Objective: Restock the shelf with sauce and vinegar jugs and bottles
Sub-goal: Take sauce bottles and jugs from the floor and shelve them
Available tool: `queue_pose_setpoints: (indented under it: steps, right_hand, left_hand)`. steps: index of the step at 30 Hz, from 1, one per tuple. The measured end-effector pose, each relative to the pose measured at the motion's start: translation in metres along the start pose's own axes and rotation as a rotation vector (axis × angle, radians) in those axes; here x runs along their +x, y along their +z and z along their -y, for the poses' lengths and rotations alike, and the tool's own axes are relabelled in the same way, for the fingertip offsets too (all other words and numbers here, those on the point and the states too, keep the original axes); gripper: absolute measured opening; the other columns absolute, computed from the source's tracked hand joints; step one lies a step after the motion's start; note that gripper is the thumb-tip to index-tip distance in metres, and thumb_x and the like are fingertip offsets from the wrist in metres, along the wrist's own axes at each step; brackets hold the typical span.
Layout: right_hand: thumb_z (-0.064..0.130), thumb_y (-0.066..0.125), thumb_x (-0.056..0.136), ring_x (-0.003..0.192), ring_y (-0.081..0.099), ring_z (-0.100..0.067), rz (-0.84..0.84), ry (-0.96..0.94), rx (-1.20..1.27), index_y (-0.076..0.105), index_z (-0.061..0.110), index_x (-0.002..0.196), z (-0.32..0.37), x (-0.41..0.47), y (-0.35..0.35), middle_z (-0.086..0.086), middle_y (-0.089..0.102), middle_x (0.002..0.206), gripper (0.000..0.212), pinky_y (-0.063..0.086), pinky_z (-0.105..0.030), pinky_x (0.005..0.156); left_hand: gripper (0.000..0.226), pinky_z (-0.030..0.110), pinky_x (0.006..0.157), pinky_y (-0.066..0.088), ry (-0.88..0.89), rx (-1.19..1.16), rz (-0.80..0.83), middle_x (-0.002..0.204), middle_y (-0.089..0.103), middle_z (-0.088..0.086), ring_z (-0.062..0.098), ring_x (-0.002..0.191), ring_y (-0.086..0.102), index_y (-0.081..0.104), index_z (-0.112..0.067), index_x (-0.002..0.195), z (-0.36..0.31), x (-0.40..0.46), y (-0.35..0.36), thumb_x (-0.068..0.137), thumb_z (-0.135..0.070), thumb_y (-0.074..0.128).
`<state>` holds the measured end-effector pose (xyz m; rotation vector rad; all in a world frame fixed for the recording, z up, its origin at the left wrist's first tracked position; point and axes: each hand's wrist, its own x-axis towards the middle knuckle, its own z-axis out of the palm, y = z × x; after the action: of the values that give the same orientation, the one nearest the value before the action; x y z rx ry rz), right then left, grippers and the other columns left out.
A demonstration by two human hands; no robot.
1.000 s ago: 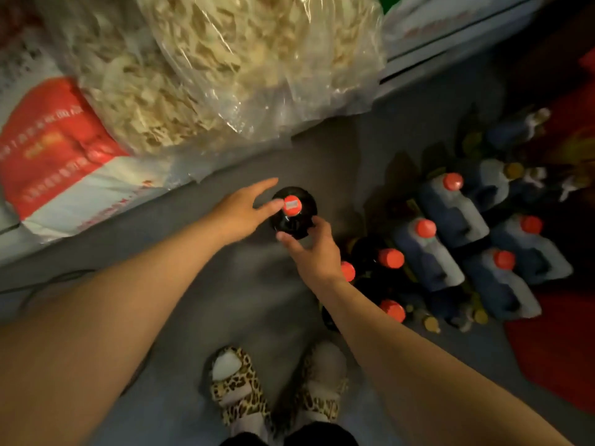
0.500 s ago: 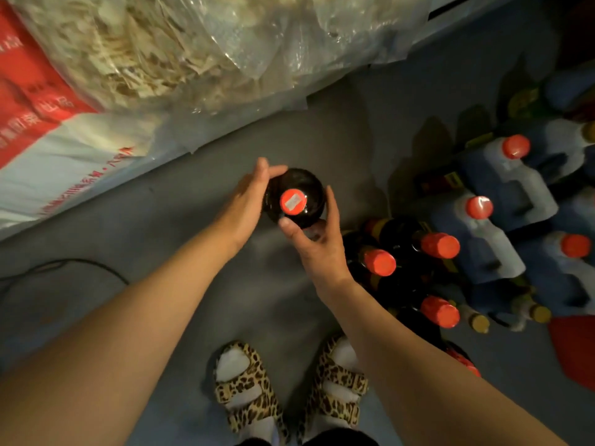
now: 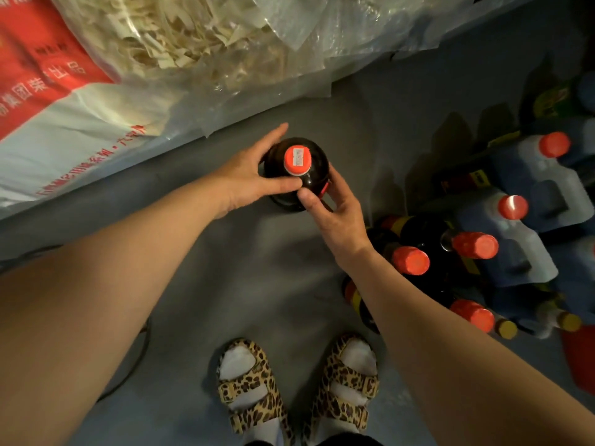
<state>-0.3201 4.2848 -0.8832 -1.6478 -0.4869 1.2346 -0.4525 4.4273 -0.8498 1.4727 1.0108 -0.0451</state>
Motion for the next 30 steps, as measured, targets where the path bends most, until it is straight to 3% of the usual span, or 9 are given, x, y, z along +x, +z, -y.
queue_pose_setpoints:
  steps: [6,9,11,13,16,22,24,27,30]
  right_hand:
    - [0.038,0.082,0.080,0.123,0.053,0.002,-0.042,0.060,-0.094,0.055,0.022,0.132,-0.007,0.002,0.005,0.005,0.060,0.134,0.061,0.041,-0.030,0.109]
    - [0.031,0.083,0.080,0.140,0.041,-0.005,-0.010,0.054,-0.079,0.055,0.021,0.138,-0.001,0.001,0.005,0.003,0.046,0.154,0.065,0.034,-0.027,0.116]
    - [0.020,0.083,0.081,0.123,0.058,0.000,0.016,0.070,-0.018,0.058,0.013,0.136,0.006,-0.003,0.005,0.002,0.063,0.136,0.061,0.047,-0.019,0.100]
    - [0.018,0.084,0.080,0.108,0.069,-0.009,0.022,0.124,0.026,0.064,0.011,0.121,0.014,-0.012,0.005,-0.001,0.073,0.115,0.046,0.054,-0.026,0.092]
    - [0.021,0.087,0.077,0.096,0.074,-0.019,0.032,0.196,0.054,0.068,0.019,0.094,0.031,-0.033,0.002,-0.003,0.077,0.099,0.025,0.057,-0.032,0.086]
    - [0.038,0.092,0.065,0.080,0.074,-0.018,0.099,0.322,0.008,0.068,0.014,0.084,0.117,-0.094,-0.010,-0.002,0.077,0.083,0.038,0.056,-0.034,0.078]
    - [0.038,0.090,0.069,0.070,0.068,-0.015,0.104,0.340,-0.030,0.066,0.014,0.082,0.163,-0.115,-0.016,0.001,0.072,0.072,0.037,0.052,-0.030,0.070]
    - [0.043,0.090,0.066,0.081,0.071,-0.023,0.115,0.350,-0.066,0.068,0.013,0.087,0.241,-0.149,-0.021,-0.009,0.076,0.084,0.043,0.057,-0.035,0.075]
    - [0.056,0.089,0.048,0.083,0.068,-0.025,0.128,0.313,-0.108,0.069,0.003,0.098,0.331,-0.193,-0.026,-0.016,0.075,0.091,0.076,0.057,-0.037,0.075]
  left_hand:
    - [0.092,0.039,0.120,0.031,0.043,-0.043,-0.024,0.144,0.052,-0.006,0.009,0.139,0.042,0.044,-0.035,0.143,0.002,0.005,-0.002,0.060,-0.040,0.083]
    - [0.093,0.037,0.119,0.032,0.021,-0.045,-0.004,0.141,0.054,-0.006,0.007,0.137,0.043,0.047,-0.035,0.141,0.000,0.005,-0.005,0.055,-0.040,0.084]
    - [0.094,0.034,0.116,0.034,-0.020,-0.045,0.002,0.139,0.056,-0.006,0.009,0.135,0.046,0.051,-0.038,0.137,-0.001,0.001,-0.009,0.050,-0.048,0.084]
    - [0.087,0.033,0.110,0.039,-0.081,-0.047,0.000,0.133,0.062,-0.008,0.012,0.130,0.052,0.058,-0.043,0.129,-0.004,-0.009,-0.011,0.048,-0.058,0.086]
    - [0.080,0.042,0.106,0.046,-0.175,-0.081,0.003,0.121,0.069,-0.009,0.016,0.119,0.060,0.067,-0.041,0.120,-0.014,-0.036,-0.010,0.047,-0.069,0.084]
    - [0.104,0.043,0.102,0.050,-0.261,-0.049,-0.016,0.119,0.070,-0.005,0.018,0.111,0.064,0.067,-0.036,0.121,-0.085,-0.105,-0.015,0.032,-0.091,0.071]
    - [0.096,0.042,0.098,0.053,-0.263,-0.064,-0.037,0.115,0.071,-0.005,0.017,0.107,0.066,0.069,-0.035,0.118,-0.124,-0.133,-0.022,0.037,-0.087,0.072]
    - [0.073,0.040,0.096,0.055,-0.234,-0.105,-0.052,0.109,0.073,-0.006,0.014,0.103,0.067,0.071,-0.036,0.106,-0.193,-0.180,-0.035,0.046,-0.077,0.074]
    - [0.064,0.037,0.095,0.055,-0.189,-0.115,-0.078,0.113,0.072,-0.004,0.014,0.105,0.065,0.069,-0.031,0.117,-0.270,-0.234,-0.053,0.064,-0.066,0.080]
